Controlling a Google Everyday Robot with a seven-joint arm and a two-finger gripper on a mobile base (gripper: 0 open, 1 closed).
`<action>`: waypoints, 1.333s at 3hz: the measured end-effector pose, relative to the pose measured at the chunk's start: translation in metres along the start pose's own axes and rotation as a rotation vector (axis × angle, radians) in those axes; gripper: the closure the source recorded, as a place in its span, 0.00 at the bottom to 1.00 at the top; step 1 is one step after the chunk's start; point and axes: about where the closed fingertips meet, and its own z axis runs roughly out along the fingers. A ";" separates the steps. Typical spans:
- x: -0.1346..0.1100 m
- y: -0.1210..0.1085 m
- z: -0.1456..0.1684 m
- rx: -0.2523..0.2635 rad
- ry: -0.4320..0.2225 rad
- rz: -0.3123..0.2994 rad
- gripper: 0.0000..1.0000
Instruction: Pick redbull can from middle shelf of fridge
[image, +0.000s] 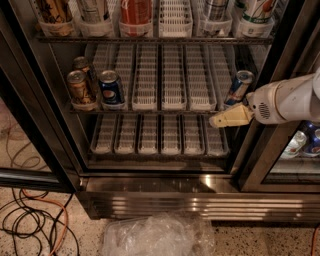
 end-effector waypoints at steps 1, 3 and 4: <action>0.000 0.001 0.001 -0.004 0.002 -0.001 0.01; -0.007 -0.003 0.025 0.020 -0.021 -0.014 0.00; -0.013 -0.011 0.032 0.058 -0.043 -0.024 0.00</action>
Offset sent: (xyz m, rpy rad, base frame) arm 0.0219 0.0165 -0.0175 0.0099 -0.0149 0.0073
